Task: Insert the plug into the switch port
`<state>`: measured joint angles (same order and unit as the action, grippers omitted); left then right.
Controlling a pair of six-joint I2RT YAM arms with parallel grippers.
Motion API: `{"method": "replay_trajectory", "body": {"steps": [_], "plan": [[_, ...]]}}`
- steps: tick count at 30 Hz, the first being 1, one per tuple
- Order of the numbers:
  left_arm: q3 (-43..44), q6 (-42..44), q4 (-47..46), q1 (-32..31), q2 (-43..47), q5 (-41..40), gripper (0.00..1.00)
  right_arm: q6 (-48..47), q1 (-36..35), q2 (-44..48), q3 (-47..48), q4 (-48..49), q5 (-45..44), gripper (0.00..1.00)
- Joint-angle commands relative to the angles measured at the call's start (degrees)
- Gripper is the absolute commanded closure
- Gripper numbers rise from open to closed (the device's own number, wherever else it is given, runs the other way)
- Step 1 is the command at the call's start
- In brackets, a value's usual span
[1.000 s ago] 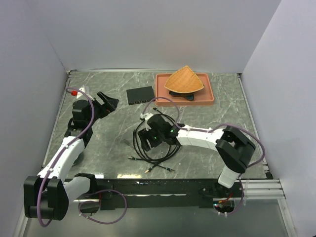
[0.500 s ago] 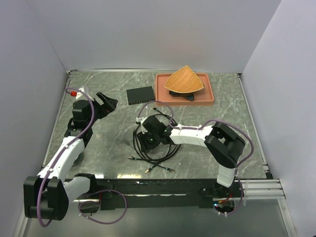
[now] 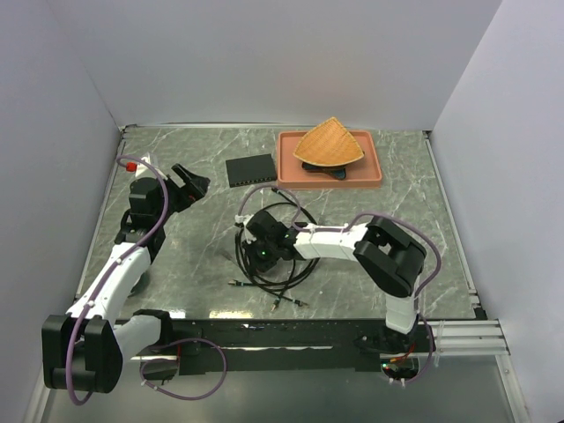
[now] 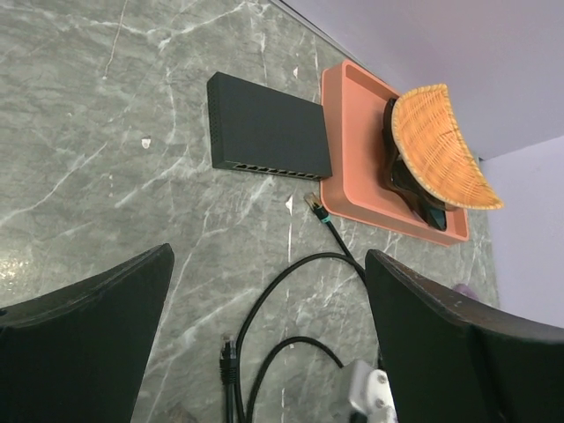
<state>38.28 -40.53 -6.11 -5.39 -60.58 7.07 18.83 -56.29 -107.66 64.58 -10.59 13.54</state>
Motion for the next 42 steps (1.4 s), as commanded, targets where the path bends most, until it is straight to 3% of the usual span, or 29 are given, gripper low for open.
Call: {"method": "replay_trajectory", "body": {"steps": [1, 4, 8, 12, 16, 23, 29, 34, 39, 42], "plan": [[2.6, 1.2, 0.1, 0.0, 1.2, -1.7, 0.04, -1.9, 0.7, 7.5, -0.3, -2.5, -12.5, 1.00], [2.8, 1.3, 0.7, -0.1, 1.2, -1.5, 0.04, -4.4, 3.3, 16.8, -0.1, -5.6, -20.5, 1.00], [2.6, 1.1, 0.3, -0.1, 1.6, -1.1, 0.04, -9.1, 10.2, 31.2, 2.3, -8.0, -23.5, 1.00], [2.3, 0.5, -0.7, 0.0, 1.7, 0.3, 0.04, -15.2, 14.5, 42.6, 11.2, -12.7, -26.8, 1.00], [1.8, -0.3, -2.1, 0.0, 1.2, 1.6, 0.04, -18.3, 14.5, 44.6, 26.7, -17.1, -32.0, 1.00], [2.1, -0.2, -2.2, 0.0, 0.3, 2.7, 0.04, -20.0, 14.5, 51.8, 30.0, -14.6, -33.3, 1.00], [2.2, -0.2, -2.2, 0.0, -0.6, 2.7, 0.04, -16.6, 14.5, 55.4, 16.4, -16.3, -39.6, 1.00], [2.5, -0.2, -2.3, 0.0, -1.5, 3.4, 0.04, -11.2, 15.2, 54.9, -2.3, -14.9, -44.5, 1.00], [2.4, -0.2, -2.4, 0.0, -1.8, 3.5, 0.04, -6.3, 18.7, 52.5, -13.6, -11.7, -39.5, 1.00], [2.6, 0.0, -2.2, 0.0, -1.9, 3.7, 0.04, -4.2, 20.9, 48.2, -14.7, -11.7, -38.1, 1.00]]}}
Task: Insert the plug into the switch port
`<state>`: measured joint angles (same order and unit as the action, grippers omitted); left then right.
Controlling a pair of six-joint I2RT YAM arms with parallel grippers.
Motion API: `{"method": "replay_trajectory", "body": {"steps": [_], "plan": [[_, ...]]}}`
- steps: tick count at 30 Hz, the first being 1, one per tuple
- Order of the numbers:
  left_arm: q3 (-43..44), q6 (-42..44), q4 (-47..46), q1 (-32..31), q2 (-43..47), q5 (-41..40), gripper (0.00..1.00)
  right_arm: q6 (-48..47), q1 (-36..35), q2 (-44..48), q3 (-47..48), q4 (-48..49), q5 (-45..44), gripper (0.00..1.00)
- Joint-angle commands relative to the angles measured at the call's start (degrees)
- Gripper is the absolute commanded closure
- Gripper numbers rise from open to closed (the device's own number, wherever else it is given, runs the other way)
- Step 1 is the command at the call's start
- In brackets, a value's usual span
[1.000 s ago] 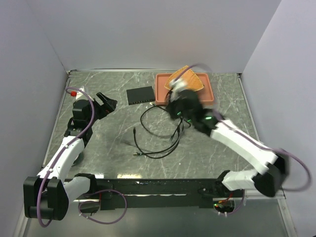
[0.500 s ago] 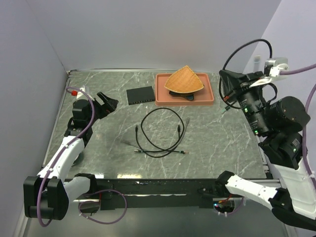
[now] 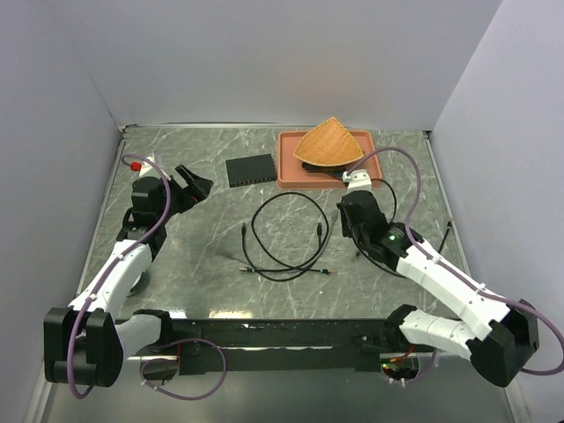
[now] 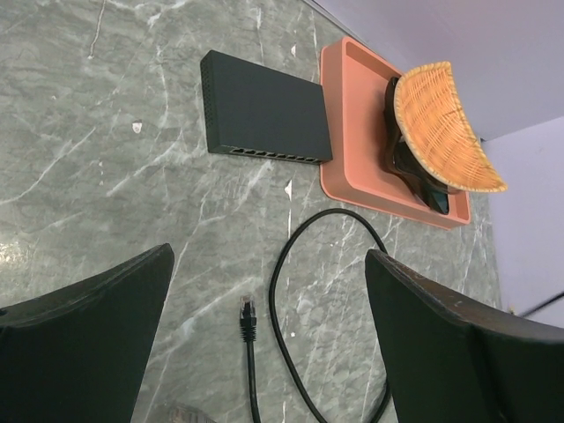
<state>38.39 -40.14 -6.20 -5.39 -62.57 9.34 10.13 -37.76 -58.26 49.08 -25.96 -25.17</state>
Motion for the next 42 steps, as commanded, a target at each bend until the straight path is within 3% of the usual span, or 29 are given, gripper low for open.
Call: {"method": "replay_trajectory", "body": {"steps": [1, 4, 7, 8, 10, 11, 13, 14, 17, 25, 33, 38, 42], "plan": [[2.6, -0.3, -2.0, 0.0, 0.0, 1.4, 0.04, 4.6, 2.7, -3.9, 0.8, 3.6, 1.3, 1.00], [2.7, -0.1, -1.5, 0.0, 0.3, 1.1, 0.04, 4.6, 3.0, -9.3, 2.7, 2.6, 3.6, 1.00], [2.7, 0.1, -1.0, 0.0, 0.4, 0.6, 0.04, 5.9, 3.0, -14.5, 5.7, 0.1, 3.0, 0.79], [2.8, 0.2, -0.9, 0.0, 0.5, 0.5, 0.04, 5.9, 3.0, -15.6, 7.2, -0.2, 3.2, 0.64], [3.0, 0.6, -0.5, 0.0, 0.3, 0.2, 0.04, 5.5, 3.0, -17.1, 8.6, -0.7, 4.6, 0.52], [3.1, 0.7, -0.3, 0.0, 0.3, 0.2, 0.04, 5.2, 2.9, -17.2, 9.3, -0.2, 5.4, 0.40], [3.2, 0.9, -0.5, 0.0, -0.1, 0.3, 0.04, 4.4, 2.9, -16.9, 9.7, 0.5, 8.1, 0.27], [3.2, 0.9, -0.5, 0.0, -0.3, 0.3, 0.04, 4.1, 2.8, -16.8, 10.1, 1.3, 9.2, 0.16], [3.4, 0.9, -0.7, -0.1, -1.2, 0.8, 0.04, 2.8, 2.2, -17.1, 10.8, 3.4, 12.8, 0.03], [3.5, 0.6, -1.5, 0.0, -3.1, 1.3, 0.04, -0.3, -9.1, -28.8, 16.0, 5.2, 19.2, 0.03], [4.2, 1.6, 0.6, 0.0, -3.2, -0.4, 0.04, 1.3, -12.7, -43.2, 22.2, 6.6, 26.2, 0.11], [4.3, 2.2, 1.3, 0.0, -2.7, -1.3, 0.04, 1.5, -13.7, -47.5, 23.3, 6.9, 27.7, 0.26], [4.2, 2.0, 0.9, 0.0, -2.8, -1.0, 0.04, 1.3, -14.0, -50.3, 24.2, 6.4, 27.5, 0.60]]}}
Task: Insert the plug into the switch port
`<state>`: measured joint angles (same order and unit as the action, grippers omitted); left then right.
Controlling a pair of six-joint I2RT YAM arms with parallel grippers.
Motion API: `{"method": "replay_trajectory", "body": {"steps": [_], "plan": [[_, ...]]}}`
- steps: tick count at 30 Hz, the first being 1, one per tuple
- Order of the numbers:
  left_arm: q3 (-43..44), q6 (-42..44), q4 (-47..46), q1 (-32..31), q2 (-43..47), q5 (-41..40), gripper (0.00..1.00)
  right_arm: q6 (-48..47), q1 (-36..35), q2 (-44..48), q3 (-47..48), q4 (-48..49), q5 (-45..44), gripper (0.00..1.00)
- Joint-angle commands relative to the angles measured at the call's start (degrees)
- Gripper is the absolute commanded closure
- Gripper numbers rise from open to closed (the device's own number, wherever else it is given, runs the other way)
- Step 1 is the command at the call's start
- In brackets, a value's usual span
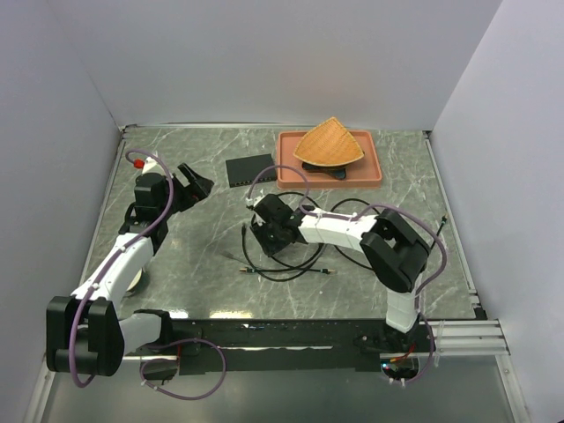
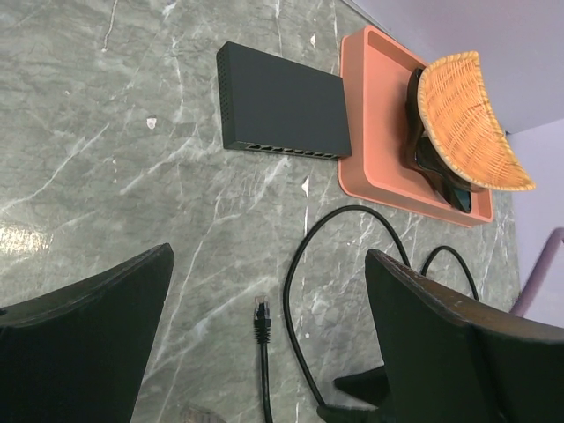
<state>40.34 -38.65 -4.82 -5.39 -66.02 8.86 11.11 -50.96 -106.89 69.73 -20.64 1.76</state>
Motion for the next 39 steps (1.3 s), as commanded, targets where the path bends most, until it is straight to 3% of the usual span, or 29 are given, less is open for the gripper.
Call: {"method": "replay_trajectory", "body": {"steps": [1, 2, 3, 5, 13, 19, 26, 32, 39], "plan": [[2.3, 0.5, -0.5, 0.0, 0.5, -0.3, 0.04, 0.3, -0.8, -2.1, 3.9, 0.8, -0.1, 0.65], [2.5, 0.6, -0.3, 0.0, 0.4, -0.2, 0.04, 0.1, -0.8, -2.8, 4.0, 0.2, -0.5, 0.70], [2.6, 0.7, -0.2, 0.0, 0.2, -0.2, 0.04, -0.1, -0.8, -2.9, 4.1, 0.1, -0.5, 0.85], [2.7, 0.8, 0.3, 0.0, 0.2, -0.3, 0.04, -0.8, -0.7, -1.8, 4.1, -0.2, -1.7, 0.99], [2.6, 0.9, 0.5, 0.0, 1.1, -0.6, 0.04, -3.4, 5.7, 14.6, 1.5, -0.3, -11.5, 1.00], [2.4, 0.3, -0.3, 0.0, 0.6, 0.5, 0.04, -5.5, 13.2, 41.6, 1.3, 2.9, -8.9, 1.00], [1.6, -1.0, -2.9, 0.0, 0.2, 2.9, 0.04, -8.7, 15.2, 62.7, 1.0, 11.1, -24.3, 1.00], [1.5, -1.5, -4.0, 0.0, -0.8, 4.2, 0.04, -8.9, 15.2, 61.2, 0.4, 7.6, -28.8, 1.00], [2.1, -0.1, -2.0, 0.0, -0.6, 3.0, 0.04, -2.8, 15.2, 51.2, -12.3, 2.5, -21.3, 1.00]]}}
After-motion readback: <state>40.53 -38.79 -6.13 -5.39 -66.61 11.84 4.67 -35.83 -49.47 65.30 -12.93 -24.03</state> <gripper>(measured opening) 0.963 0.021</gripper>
